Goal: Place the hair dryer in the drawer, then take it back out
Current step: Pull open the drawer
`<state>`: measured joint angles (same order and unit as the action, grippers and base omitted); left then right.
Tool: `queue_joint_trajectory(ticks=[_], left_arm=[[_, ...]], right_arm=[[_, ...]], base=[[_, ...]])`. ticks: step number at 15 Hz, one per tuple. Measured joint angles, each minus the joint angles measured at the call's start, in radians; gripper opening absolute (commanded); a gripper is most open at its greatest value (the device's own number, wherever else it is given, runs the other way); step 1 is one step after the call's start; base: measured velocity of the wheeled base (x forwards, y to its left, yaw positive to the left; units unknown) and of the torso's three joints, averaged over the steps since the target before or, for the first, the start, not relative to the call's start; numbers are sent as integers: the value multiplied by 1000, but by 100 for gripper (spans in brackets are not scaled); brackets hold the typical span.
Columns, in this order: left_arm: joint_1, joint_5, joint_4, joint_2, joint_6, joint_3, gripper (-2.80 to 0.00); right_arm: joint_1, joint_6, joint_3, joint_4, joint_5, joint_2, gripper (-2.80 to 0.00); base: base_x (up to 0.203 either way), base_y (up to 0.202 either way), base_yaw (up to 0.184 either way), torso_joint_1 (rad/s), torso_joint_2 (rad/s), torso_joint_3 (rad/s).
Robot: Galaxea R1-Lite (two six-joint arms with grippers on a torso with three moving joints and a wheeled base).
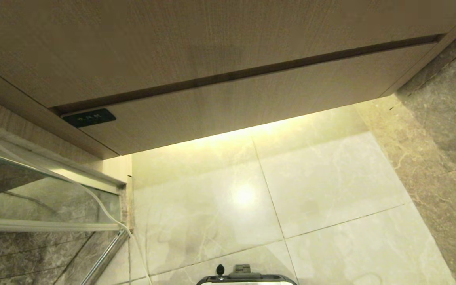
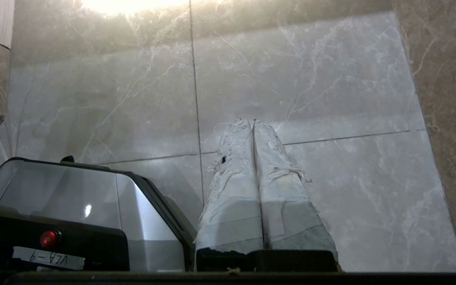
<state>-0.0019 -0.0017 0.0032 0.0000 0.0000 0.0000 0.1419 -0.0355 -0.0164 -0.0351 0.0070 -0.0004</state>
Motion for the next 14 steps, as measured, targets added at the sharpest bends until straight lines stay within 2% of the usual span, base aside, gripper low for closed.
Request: queue_joint_trajectory(ticks=[14], left_arm=[[0,0,0,0,0,0,-280]], right_arm=[[1,6,0,-1,0,-2,-280]], base=[[0,0,0,0,0,0]])
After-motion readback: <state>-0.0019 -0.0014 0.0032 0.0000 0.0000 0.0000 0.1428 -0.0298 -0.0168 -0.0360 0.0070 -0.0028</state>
